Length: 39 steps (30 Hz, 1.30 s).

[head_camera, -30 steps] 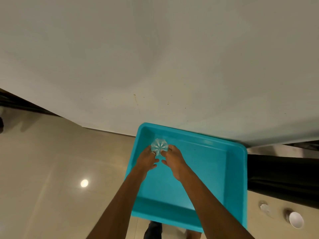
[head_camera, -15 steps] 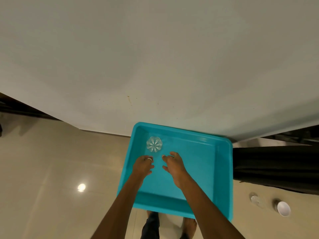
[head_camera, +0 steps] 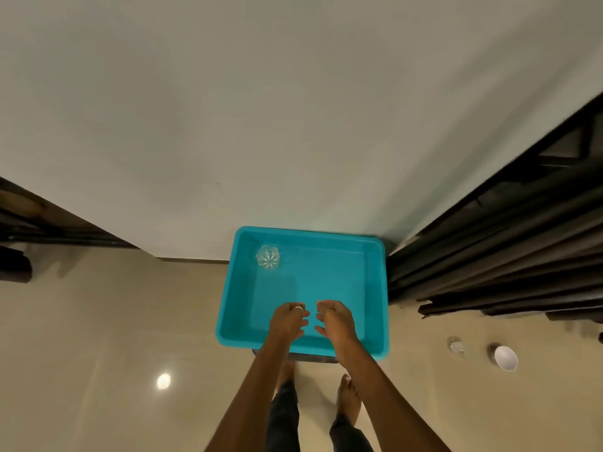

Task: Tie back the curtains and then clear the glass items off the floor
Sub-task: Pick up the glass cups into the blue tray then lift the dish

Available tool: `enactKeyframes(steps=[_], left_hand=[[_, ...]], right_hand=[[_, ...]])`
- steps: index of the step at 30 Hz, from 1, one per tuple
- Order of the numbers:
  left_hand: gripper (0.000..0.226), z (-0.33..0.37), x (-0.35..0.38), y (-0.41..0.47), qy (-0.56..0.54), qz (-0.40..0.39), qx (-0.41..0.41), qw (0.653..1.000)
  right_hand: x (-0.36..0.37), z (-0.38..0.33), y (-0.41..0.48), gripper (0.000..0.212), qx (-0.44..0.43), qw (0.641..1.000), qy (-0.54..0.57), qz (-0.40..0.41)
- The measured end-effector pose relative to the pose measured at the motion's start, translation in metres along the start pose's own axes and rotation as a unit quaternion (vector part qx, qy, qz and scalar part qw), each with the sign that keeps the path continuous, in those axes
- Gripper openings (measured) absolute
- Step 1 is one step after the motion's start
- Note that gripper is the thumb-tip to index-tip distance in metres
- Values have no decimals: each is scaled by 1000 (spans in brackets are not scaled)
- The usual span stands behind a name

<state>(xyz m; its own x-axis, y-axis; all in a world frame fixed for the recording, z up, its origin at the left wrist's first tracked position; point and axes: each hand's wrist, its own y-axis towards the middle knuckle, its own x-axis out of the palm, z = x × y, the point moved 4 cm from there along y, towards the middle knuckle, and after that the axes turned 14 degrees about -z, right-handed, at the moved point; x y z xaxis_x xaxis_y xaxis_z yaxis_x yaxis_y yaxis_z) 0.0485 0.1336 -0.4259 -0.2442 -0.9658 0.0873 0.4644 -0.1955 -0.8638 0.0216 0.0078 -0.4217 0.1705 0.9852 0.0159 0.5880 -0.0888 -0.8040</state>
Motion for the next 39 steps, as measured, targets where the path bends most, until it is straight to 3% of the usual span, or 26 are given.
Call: enactKeyframes(steps=[11, 27, 33, 39], left_hand=[[25, -61, 113, -76, -33, 32, 47, 998], [14, -92, 190, -133, -58, 25, 121, 991], [15, -148, 229, -149, -59, 6, 90, 994], [24, -161, 273, -163, -60, -29, 86, 994]], right_hand=[[-91, 40, -94, 8, -54, 998, 0, 27], [-174, 66, -171, 14, -104, 994, -19, 21], [-196, 117, -218, 12, -116, 991, -38, 51], [-243, 145, -249, 15, -128, 984, -80, 97]])
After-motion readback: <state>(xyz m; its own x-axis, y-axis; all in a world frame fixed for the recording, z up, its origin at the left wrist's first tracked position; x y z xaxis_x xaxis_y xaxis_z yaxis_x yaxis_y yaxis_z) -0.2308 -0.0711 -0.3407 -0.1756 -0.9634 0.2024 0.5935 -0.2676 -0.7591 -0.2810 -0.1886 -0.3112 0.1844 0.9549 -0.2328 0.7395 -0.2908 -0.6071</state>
